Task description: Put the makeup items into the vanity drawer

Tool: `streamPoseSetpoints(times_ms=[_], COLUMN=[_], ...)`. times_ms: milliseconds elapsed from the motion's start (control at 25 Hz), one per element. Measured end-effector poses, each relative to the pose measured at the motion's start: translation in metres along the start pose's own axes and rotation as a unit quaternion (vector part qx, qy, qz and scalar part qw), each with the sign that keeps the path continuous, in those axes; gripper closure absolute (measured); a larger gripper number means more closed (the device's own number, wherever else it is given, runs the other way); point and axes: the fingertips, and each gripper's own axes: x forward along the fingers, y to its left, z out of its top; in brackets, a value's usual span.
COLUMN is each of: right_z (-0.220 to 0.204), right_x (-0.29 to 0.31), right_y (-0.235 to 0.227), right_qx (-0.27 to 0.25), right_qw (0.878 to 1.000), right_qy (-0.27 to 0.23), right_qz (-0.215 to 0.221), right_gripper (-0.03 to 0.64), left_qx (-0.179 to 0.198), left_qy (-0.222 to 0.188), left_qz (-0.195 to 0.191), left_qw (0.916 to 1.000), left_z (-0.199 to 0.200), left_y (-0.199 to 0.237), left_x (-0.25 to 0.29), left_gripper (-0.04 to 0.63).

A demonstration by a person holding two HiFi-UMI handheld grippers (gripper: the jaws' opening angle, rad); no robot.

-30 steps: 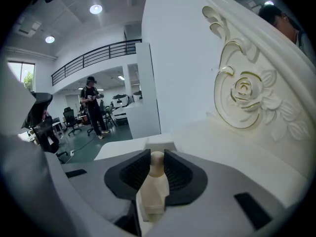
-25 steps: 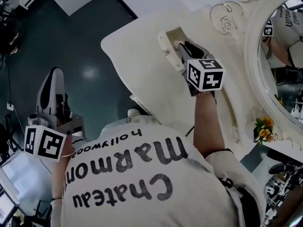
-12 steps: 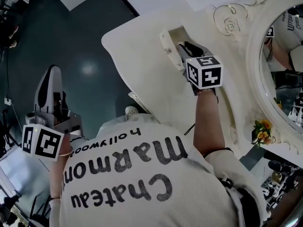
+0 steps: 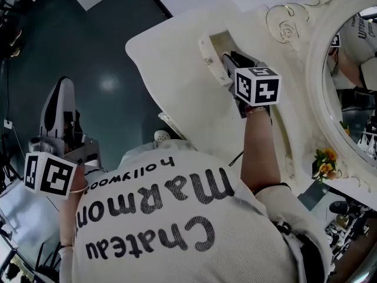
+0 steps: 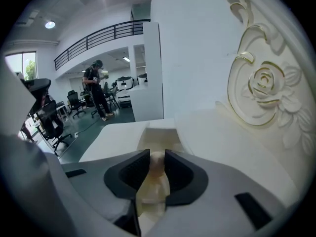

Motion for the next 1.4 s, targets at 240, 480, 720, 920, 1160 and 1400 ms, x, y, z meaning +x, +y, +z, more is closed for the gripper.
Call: streamPoseSetpoints(times_ms=[240,480,720,920,1160,1400], right_z=[-0.0041,-0.0075,-0.0077,-0.0076,-0.0075,-0.0071], right_x=[0.0005,0.0018,0.0016,0.0021,0.0010,0.0008], right_y=[-0.0050,-0.0080,-0.0080,-0.0075,-0.0075,-0.0069], right_qx=[0.001,-0.008,-0.006,-0.004,-0.003,-0.001], right_qw=[1.000,1.000,1.000,1.000,1.000,1.000], right_qy=[0.010,0.018,0.017,0.016,0.015,0.015], right_qz=[-0.013,-0.021,-0.020,-0.016,-0.013,-0.014], right_gripper=[0.502,0.499,0.499,0.497,0.497,0.494], left_qx=[0.000,-0.004,-0.007,-0.007,-0.009,-0.011], left_qy=[-0.002,-0.002,-0.007,-0.003,-0.004,-0.004], left_qz=[0.002,0.004,0.004,0.008,0.008,0.008], left_qw=[1.0000,1.0000,0.9999,0.9999,0.9999,0.9999], left_z=[0.0017,0.0005,0.0016,-0.0014,-0.0003,0.0001], left_y=[-0.0003,-0.0009,-0.0030,-0.0003,-0.0002,0.0015], left_x=[-0.0028,-0.0040,-0.0056,-0.0074,-0.0089,-0.0084], left_gripper=[0.586,0.586,0.586,0.586,0.586,0.586])
